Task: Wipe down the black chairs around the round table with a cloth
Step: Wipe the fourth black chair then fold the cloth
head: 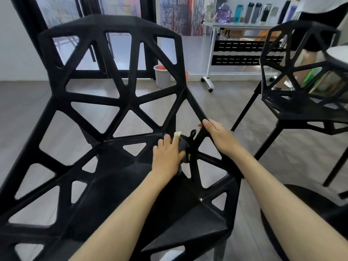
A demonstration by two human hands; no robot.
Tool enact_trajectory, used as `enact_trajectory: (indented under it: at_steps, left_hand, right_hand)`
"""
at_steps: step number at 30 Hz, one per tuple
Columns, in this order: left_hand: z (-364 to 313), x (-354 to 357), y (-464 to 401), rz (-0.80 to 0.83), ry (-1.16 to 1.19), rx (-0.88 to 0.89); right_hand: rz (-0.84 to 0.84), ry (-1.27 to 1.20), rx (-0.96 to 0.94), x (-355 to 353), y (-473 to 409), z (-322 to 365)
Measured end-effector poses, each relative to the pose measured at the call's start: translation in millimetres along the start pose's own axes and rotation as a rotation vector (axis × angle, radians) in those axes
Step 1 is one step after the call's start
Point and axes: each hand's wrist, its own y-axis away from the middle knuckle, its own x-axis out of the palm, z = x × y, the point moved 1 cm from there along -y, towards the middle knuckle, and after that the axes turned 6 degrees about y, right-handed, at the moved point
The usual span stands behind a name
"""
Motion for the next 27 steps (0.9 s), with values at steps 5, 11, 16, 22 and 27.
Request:
enact_trajectory:
  at_steps: [5,11,16,22,27]
  left_hand:
    - [10,-5,-23,-0.010,-0.070,-0.025]
    - [11,-3,-6,-0.009,-0.069,0.122]
    - [31,-1,-61,-0.020,-0.118,-0.162]
    - [27,-3,-51,0.015,0.119,-0.186]
    - [-19,-8,1,0.015,0.398,-0.125]
  right_hand:
    - [0.004,0.020,0.011,-1,3,5]
    - [-0.010,0.013,0.016,1,2,2]
    - [-0.020,0.018,0.018,2,-1,-2]
    - [-0.025,0.035,0.023,-1,6,6]
    - [-0.048,-0.028,0.086,-1,14,13]
